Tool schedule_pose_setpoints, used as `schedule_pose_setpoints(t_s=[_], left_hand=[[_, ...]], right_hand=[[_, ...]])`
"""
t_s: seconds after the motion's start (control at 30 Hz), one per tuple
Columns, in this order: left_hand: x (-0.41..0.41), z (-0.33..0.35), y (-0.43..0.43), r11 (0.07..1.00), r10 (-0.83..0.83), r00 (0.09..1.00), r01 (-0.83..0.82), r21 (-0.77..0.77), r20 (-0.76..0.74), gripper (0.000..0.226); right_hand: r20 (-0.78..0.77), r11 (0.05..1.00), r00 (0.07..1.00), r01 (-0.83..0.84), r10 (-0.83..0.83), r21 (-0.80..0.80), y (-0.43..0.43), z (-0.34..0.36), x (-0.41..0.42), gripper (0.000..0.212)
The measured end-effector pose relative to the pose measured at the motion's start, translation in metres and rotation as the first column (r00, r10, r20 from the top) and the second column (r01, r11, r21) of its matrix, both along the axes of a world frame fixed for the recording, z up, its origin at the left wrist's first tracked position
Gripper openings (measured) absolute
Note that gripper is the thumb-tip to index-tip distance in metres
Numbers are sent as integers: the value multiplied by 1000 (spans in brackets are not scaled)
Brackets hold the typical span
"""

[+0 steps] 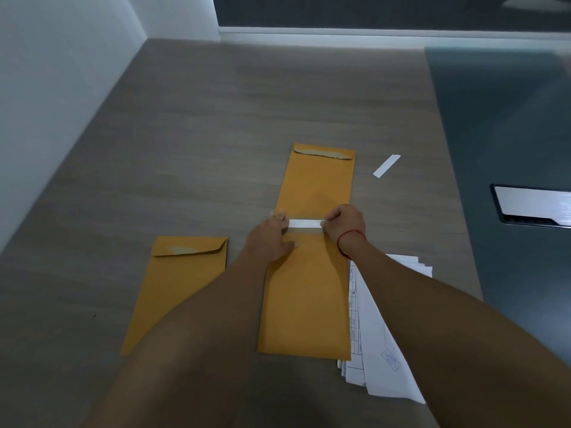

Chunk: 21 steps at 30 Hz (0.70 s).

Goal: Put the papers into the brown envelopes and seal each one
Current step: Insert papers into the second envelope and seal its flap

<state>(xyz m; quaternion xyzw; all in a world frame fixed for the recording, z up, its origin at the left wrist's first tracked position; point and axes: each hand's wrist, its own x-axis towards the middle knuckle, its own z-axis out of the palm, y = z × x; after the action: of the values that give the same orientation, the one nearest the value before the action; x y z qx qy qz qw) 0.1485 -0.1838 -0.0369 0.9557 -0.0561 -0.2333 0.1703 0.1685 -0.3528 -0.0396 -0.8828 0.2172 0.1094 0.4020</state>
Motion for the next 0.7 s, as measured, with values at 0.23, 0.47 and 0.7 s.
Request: schedule_pose_setpoints(t_s=[0.23, 0.47, 0.7], left_hand=[[0, 8, -2, 999, 26, 1000, -26, -28, -3, 71], [-1, 11, -5, 1000, 27, 999, -27, 7, 18, 52], [-1, 17, -12, 985, 162, 986, -160, -71, 37, 77]], right_hand=[[-86, 913, 926, -342, 368, 220, -14, 24, -10, 15], [-1, 983, 1000, -4, 4, 185, -44, 32, -6, 14], [111, 935, 932, 332, -346, 128, -52, 41, 13, 40]])
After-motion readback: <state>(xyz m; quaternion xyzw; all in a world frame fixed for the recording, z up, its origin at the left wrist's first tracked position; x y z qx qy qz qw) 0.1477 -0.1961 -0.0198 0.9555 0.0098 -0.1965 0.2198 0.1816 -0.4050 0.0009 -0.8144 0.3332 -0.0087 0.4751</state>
